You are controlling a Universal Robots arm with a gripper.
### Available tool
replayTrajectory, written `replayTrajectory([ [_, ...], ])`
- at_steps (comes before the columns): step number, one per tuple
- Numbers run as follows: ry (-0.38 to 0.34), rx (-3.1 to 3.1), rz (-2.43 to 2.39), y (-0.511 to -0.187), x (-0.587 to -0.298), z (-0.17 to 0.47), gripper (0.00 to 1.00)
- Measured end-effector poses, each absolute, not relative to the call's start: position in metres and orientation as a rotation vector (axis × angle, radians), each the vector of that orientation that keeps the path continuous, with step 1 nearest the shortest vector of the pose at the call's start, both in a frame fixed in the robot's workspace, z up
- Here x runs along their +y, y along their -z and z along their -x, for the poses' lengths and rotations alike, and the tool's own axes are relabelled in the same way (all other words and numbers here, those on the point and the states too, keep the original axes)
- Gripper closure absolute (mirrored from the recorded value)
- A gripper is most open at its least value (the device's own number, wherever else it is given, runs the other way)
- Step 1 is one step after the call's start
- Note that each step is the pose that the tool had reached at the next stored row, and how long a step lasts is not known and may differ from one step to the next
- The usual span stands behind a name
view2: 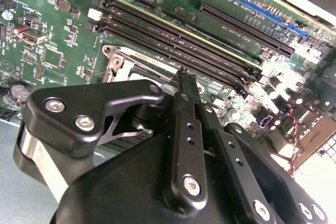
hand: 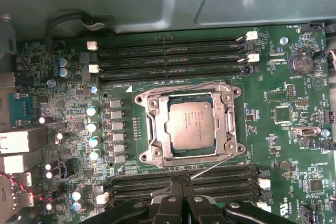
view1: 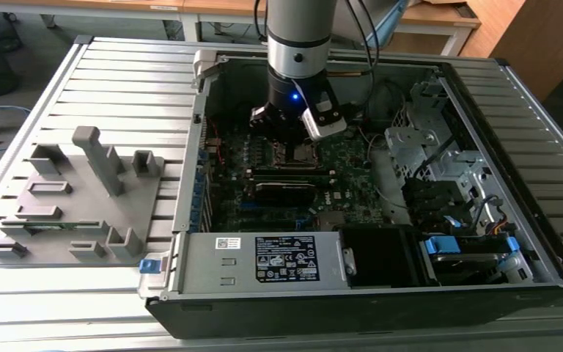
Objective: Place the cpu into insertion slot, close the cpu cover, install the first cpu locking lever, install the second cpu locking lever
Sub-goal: 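Install the second cpu locking lever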
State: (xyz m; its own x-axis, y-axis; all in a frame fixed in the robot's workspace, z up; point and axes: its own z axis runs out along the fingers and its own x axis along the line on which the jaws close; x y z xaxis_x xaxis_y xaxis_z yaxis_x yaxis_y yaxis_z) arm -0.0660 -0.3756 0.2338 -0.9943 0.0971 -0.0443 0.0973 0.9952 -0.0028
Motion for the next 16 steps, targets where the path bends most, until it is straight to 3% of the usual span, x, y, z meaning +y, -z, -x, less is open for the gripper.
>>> replayTrajectory([
  [16,0.007,3.094,-0.151,-0.2321,-0.3755,0.0661,0.90],
])
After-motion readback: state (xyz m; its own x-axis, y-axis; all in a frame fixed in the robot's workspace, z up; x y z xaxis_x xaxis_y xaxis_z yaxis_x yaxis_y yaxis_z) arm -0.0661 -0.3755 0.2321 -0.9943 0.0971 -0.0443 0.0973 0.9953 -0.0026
